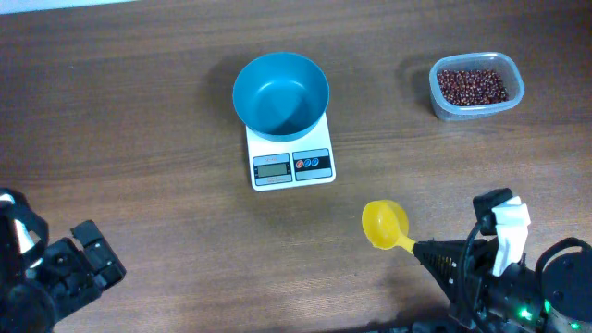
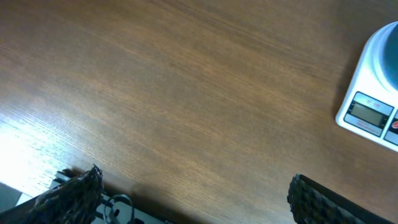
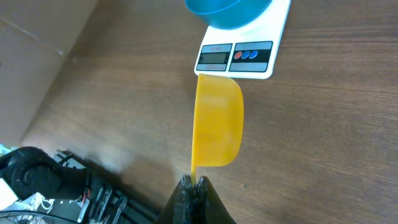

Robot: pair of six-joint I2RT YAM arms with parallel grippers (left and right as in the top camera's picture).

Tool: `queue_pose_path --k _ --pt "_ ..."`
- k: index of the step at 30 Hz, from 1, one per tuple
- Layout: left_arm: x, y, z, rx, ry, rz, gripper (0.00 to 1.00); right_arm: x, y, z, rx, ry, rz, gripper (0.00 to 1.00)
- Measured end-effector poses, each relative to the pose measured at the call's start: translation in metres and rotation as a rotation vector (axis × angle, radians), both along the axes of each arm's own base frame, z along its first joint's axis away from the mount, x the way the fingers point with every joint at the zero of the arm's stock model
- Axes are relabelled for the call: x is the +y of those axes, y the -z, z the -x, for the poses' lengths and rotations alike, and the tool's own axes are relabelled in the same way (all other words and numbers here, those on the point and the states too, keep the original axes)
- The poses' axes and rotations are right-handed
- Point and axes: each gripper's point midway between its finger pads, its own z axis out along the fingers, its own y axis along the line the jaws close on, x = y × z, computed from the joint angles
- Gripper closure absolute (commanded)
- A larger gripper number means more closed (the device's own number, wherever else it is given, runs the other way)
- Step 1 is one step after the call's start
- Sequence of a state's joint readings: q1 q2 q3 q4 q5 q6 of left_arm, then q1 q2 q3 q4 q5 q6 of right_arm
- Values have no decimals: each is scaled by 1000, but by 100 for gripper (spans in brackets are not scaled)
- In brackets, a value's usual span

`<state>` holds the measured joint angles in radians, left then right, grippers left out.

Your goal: Scoop item into bowl and weigh 50g on scale

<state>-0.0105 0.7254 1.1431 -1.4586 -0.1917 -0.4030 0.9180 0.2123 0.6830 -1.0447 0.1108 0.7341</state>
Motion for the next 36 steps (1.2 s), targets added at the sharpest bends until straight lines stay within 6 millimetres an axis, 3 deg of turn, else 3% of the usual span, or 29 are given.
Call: queue_pose_path --k 6,7,8,10,11,30,36 --pt "-37 -8 -19 -81 117 183 1 1 4 4 21 -19 8 95" --pt "-43 -10 -20 -92 138 213 16 1 4 4 21 -19 8 95" --pt "-50 -12 -22 -102 165 239 44 1 4 4 21 -19 8 95" --pt "-62 -17 -27 -128 234 277 85 1 4 4 21 -19 8 95" --pt "-68 -21 -29 -144 267 298 100 0 4 4 22 -18 8 95" --pt "-113 -31 -24 -162 448 516 100 3 4 7 65 -4 -31 96" --pt "-116 -34 -25 -171 453 532 100 -6 20 15 118 -4 28 96"
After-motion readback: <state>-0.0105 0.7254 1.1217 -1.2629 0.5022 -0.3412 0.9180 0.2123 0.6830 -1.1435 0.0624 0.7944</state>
